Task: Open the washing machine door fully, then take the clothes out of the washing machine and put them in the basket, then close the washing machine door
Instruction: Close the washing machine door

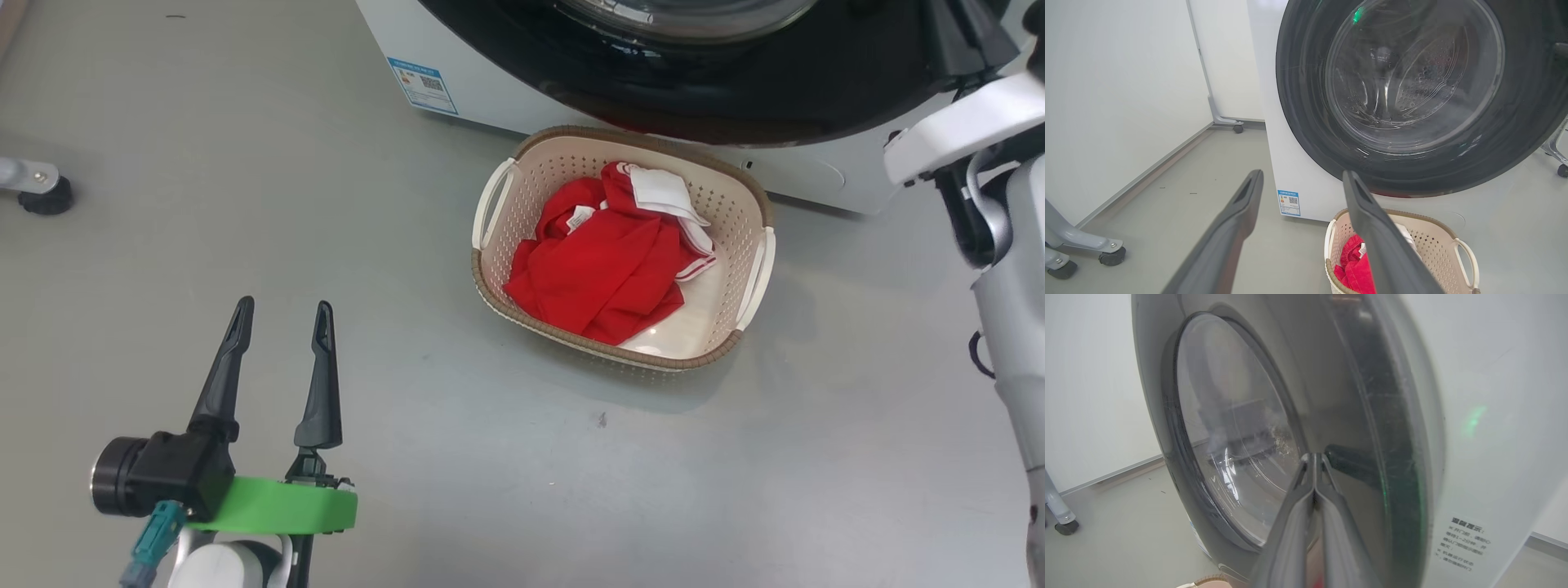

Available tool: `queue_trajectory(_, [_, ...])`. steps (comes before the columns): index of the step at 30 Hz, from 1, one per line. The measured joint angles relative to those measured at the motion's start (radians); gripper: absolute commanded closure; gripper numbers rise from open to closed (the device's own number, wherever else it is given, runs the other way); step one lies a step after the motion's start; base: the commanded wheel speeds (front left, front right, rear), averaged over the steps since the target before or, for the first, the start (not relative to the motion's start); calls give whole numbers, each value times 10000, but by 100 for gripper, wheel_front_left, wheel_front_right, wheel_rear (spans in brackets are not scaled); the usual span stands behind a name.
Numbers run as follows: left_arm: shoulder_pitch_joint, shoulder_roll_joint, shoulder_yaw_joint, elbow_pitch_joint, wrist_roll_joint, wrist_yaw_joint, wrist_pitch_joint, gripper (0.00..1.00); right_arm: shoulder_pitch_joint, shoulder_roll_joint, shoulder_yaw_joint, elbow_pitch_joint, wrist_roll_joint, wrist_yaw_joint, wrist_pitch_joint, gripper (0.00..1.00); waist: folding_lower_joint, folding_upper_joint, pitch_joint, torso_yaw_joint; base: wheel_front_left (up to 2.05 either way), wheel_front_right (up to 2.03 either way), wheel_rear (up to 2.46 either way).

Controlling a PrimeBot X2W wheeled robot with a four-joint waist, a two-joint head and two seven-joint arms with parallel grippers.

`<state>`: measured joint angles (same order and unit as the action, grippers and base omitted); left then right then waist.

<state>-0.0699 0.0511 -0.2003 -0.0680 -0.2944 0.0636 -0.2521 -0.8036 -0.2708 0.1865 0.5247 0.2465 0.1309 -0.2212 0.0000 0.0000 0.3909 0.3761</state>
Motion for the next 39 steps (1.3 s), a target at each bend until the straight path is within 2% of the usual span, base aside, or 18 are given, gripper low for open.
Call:
queue_trajectory(9, [-259,-42,-130,-2,58,-86,-2,0,-1020,-408,-245,621,0,2,2,100,0,0,340,243,0,0,0])
queue_trajectory(21, [-332,-69,-105,12,71,-86,-2,0,-1560,-412,-545,1308,75,-92,-142,100,0,0,477,397,0,0,0])
queue_trajectory(31, [-395,-96,-15,117,81,-86,-2,0,-1717,-207,-178,1666,134,-96,-221,100,0,0,465,338,0,0,0])
queue_trajectory(39, [-429,-98,109,234,148,-84,-2,0,-1119,384,249,1636,207,-92,-307,100,0,0,222,76,0,0,0])
